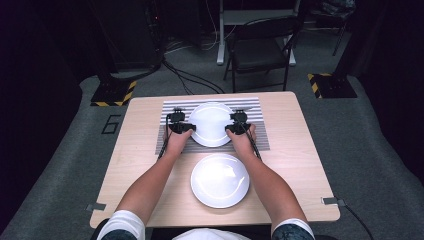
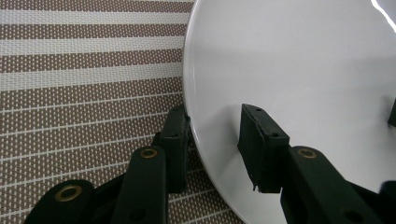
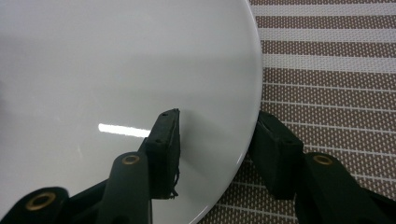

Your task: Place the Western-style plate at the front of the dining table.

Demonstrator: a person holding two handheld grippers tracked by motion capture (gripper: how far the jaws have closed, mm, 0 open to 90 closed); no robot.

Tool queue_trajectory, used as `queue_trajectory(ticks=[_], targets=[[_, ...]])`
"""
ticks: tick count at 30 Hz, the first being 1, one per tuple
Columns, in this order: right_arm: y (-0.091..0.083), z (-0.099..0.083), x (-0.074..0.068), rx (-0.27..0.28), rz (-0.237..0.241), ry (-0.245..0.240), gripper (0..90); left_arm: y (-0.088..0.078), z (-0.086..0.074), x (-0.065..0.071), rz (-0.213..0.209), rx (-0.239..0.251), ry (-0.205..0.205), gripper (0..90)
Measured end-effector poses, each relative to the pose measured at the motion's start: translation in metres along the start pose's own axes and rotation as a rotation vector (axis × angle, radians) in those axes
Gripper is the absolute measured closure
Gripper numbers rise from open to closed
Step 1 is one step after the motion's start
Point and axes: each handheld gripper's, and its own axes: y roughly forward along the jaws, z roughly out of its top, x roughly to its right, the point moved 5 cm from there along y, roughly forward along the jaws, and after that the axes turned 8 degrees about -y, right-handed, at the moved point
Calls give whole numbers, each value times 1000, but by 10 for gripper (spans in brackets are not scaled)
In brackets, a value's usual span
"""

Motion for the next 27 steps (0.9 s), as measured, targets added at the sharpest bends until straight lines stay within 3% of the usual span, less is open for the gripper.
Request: queue_trajectory(ticks=[4, 6, 10, 27], targets=[[0, -1, -1, -22, 13, 22, 534, 2, 0, -1, 2, -9, -5, 621], [1, -1, 0, -12, 10, 5, 533, 3, -1, -2, 3, -11, -7, 615], [1, -2, -2, -24, 15, 27, 533, 4, -1, -3, 2, -14, -9, 610], [6, -3, -1, -31, 18, 19, 526, 9, -2, -7, -2, -44, -24, 597]])
